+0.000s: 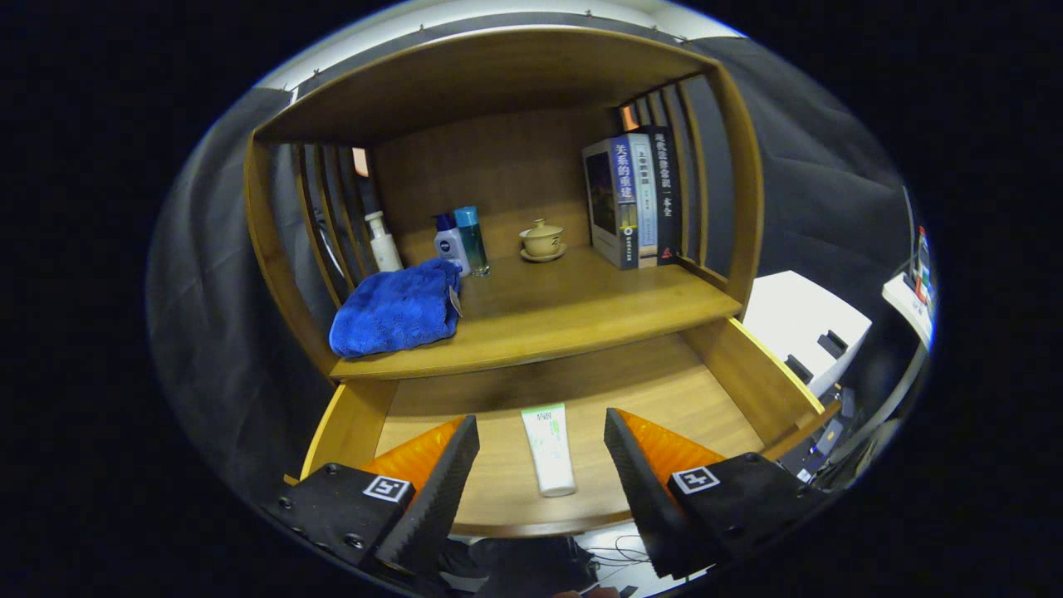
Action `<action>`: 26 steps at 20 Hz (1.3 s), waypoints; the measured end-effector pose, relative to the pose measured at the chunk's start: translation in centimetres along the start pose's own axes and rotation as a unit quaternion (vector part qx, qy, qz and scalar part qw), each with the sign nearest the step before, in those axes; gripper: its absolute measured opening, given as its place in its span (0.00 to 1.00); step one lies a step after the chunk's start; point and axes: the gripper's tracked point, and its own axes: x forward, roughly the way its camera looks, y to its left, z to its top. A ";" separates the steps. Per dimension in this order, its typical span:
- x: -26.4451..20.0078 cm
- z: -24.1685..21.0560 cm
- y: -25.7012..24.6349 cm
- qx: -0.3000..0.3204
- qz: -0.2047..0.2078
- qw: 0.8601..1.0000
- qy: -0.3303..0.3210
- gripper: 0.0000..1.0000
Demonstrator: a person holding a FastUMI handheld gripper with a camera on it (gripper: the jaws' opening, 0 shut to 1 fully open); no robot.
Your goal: Pull open the drawer, take out the items inside it, and place them on the countertop above the cabinet.
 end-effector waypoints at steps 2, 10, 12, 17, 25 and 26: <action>1.4 0.3 0.4 -0.015 0.008 1.000 0.024 0.99; 7.2 -2.9 0.9 -0.041 0.011 0.984 0.174 0.99; 8.1 -4.1 0.5 -0.055 0.004 0.977 0.207 0.99; 10.0 -7.2 0.0 -0.060 -0.013 0.954 0.295 0.99; 11.2 -10.4 0.2 -0.075 -0.019 0.919 0.387 0.90; 11.2 -10.6 0.3 -0.076 -0.020 0.916 0.394 0.89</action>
